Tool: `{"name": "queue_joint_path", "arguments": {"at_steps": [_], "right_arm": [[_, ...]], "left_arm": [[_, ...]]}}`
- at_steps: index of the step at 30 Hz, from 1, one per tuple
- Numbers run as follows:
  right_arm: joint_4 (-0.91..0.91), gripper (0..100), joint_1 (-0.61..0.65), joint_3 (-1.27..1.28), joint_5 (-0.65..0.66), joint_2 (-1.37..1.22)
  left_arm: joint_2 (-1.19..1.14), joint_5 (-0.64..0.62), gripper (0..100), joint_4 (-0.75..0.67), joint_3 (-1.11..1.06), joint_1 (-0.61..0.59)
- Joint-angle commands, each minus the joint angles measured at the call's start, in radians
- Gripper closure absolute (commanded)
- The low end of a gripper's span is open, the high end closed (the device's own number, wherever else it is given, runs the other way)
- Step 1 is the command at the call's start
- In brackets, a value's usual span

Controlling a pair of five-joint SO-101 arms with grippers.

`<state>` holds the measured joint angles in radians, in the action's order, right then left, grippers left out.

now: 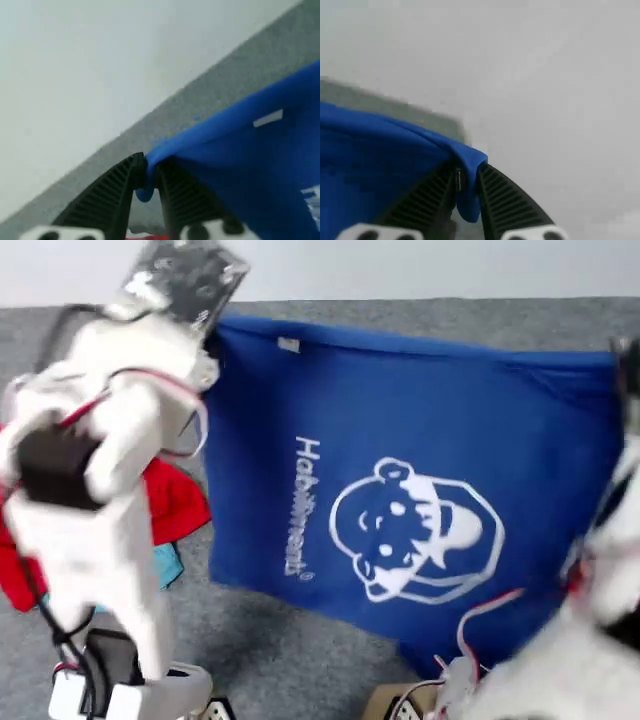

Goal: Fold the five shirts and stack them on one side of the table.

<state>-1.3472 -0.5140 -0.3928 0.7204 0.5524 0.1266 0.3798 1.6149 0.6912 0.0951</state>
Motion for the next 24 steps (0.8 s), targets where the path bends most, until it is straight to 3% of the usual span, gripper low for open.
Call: {"name": "queue_joint_path", "arguments": {"at_steps": [1,9,13,18,24], "right_arm": [[0.051,98.8,0.073,0.084,-0.023,-0.091],[0.329,98.8,0.180,0.307,-0.095,-0.306],[0.449,98.8,0.214,0.347,-0.097,-0.409],[0.588,98.8,0.232,0.347,-0.098,-0.549],[0.757,98.8,0.240,0.345,-0.095,-0.674]], "left_arm": [[0.003,0.005,100,-0.209,-0.259,-0.015],[0.000,0.008,100,-0.701,-0.700,-0.014],[-0.069,0.008,100,-0.887,-0.816,-0.018],[-0.278,0.005,100,-0.999,-0.745,-0.083],[-0.546,0.003,100,-0.984,-0.461,-0.120]]}}
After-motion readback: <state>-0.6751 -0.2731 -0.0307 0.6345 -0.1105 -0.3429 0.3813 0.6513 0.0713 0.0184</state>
